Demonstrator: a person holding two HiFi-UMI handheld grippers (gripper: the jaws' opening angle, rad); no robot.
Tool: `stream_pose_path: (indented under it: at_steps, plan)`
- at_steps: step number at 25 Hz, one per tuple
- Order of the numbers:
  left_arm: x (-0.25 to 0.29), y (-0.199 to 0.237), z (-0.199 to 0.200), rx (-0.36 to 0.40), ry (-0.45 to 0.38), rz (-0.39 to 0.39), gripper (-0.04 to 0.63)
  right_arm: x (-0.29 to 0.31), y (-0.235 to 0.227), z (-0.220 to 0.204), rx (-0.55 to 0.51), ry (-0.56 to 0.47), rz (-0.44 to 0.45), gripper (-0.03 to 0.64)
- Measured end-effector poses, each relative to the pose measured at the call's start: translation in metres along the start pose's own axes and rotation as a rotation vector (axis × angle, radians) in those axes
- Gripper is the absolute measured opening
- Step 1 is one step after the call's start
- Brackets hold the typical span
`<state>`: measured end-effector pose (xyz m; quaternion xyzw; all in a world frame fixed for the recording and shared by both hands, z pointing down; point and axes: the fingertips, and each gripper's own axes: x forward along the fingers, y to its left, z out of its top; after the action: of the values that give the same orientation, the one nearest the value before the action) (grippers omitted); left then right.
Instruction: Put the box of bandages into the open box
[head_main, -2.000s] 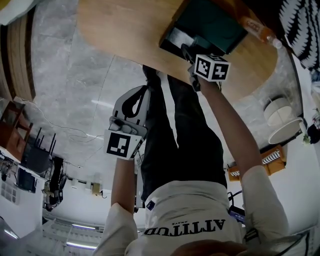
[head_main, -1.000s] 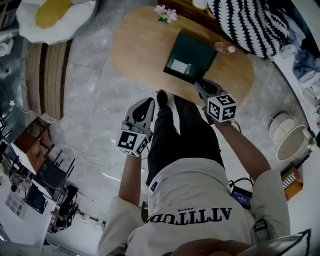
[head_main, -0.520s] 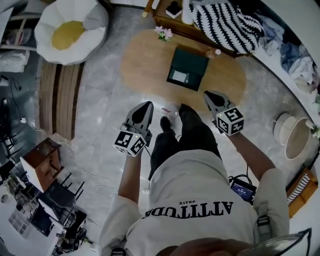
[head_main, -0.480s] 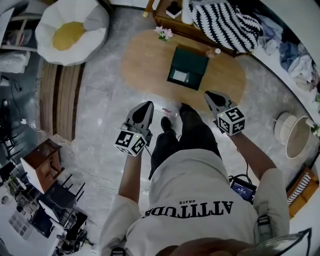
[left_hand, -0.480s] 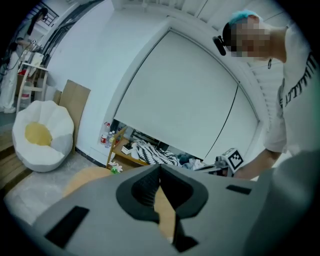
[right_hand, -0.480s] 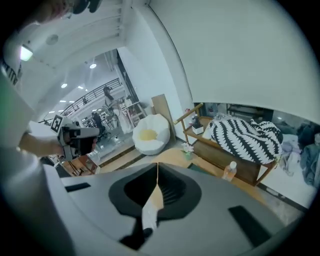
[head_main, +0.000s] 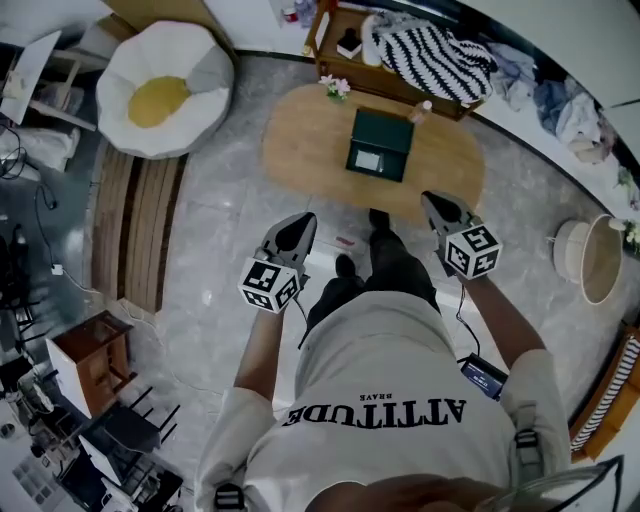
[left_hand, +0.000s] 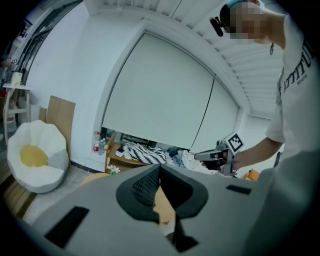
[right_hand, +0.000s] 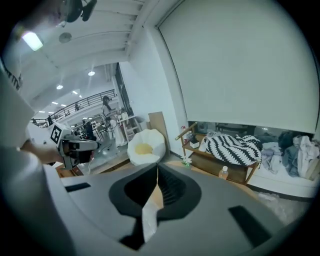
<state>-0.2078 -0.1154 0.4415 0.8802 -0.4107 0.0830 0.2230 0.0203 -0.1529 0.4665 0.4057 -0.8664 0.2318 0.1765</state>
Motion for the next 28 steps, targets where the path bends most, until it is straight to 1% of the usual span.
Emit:
stream_pose_path:
  at_steps: [7,12,19,25,28]
  plan:
    - [-0.058,-0.023,0.01,0.069,-0.005,-0.051,0.021,-0.073,0.039,0.01,0.01,-0.113,-0.116,0.023]
    - [-0.085,-0.038,0.018,0.099,-0.017,-0.075,0.021,-0.117,0.058,0.007,0.001,-0.138,-0.169,0.023]
    - [-0.101,-0.062,0.031,0.124,-0.06,-0.079,0.021,-0.162,0.074,0.012,-0.057,-0.159,-0.187,0.023]
    - [-0.1,-0.089,0.038,0.152,-0.081,-0.067,0.021,-0.193,0.071,0.017,-0.098,-0.194,-0.19,0.023]
    - [-0.099,-0.1,0.044,0.161,-0.095,-0.049,0.021,-0.207,0.064,0.019,-0.102,-0.22,-0.196,0.023]
